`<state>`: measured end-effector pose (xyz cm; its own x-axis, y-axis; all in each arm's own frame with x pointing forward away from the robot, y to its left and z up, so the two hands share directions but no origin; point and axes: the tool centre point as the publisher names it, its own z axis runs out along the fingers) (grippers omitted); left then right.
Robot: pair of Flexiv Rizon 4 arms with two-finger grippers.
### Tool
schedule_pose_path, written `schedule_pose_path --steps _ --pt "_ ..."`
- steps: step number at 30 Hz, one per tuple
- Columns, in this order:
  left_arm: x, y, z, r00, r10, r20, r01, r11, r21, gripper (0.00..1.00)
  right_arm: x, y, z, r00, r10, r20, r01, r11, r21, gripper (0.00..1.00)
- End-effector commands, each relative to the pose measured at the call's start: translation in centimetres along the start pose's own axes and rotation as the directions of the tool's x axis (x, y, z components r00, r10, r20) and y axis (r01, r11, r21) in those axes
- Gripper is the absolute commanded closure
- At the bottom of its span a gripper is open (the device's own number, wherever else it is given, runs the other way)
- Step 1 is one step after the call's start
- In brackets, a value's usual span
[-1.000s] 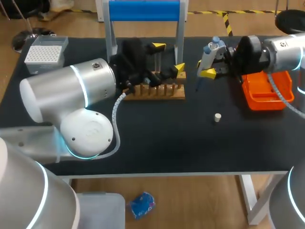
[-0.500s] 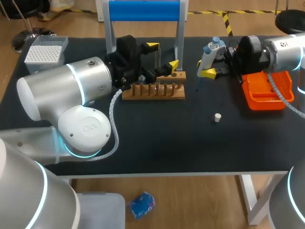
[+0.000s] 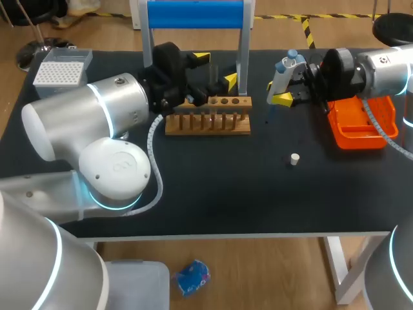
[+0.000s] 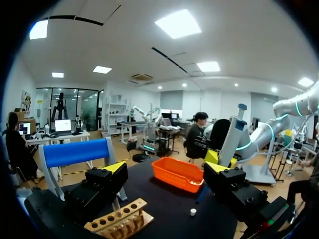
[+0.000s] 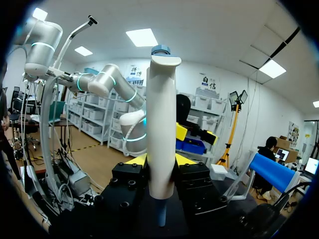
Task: Invert the test tube, pick up the pipette, mount the tip to pipette, aspirate from beaker and dispense into the tube, eject the tip, return the pipette, and cap with the stopper.
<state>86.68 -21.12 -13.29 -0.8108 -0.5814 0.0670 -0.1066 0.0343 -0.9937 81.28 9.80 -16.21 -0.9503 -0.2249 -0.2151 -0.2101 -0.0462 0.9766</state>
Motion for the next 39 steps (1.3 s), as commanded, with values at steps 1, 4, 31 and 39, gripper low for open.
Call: schedule_pose_path --steps 1,4,31,39 --pt "-1.0 0.5 -0.2 0.597 0.368 -0.712 0.372 0.66 0.653 0.0 0.1 0.1 0.0 1.0 0.0 0.0 0.0 1.0 0.001 1.0" --pt "-1.9 0.4 0.3 0.632 0.352 -0.69 0.351 0.664 0.66 0.0 0.1 0.1 0.0 1.0 0.0 0.0 0.0 1.0 0.001 1.0" --pt "1.4 -2.5 -1.5 0.663 0.416 -0.622 0.195 0.706 0.681 0.0 0.1 0.1 0.0 1.0 0.0 0.0 0.0 1.0 0.001 1.0" --pt "3.2 -2.1 -1.7 0.69 0.404 -0.6 0.15 0.731 0.665 0.0 0.1 0.1 0.0 1.0 0.0 0.0 0.0 1.0 0.001 1.0"
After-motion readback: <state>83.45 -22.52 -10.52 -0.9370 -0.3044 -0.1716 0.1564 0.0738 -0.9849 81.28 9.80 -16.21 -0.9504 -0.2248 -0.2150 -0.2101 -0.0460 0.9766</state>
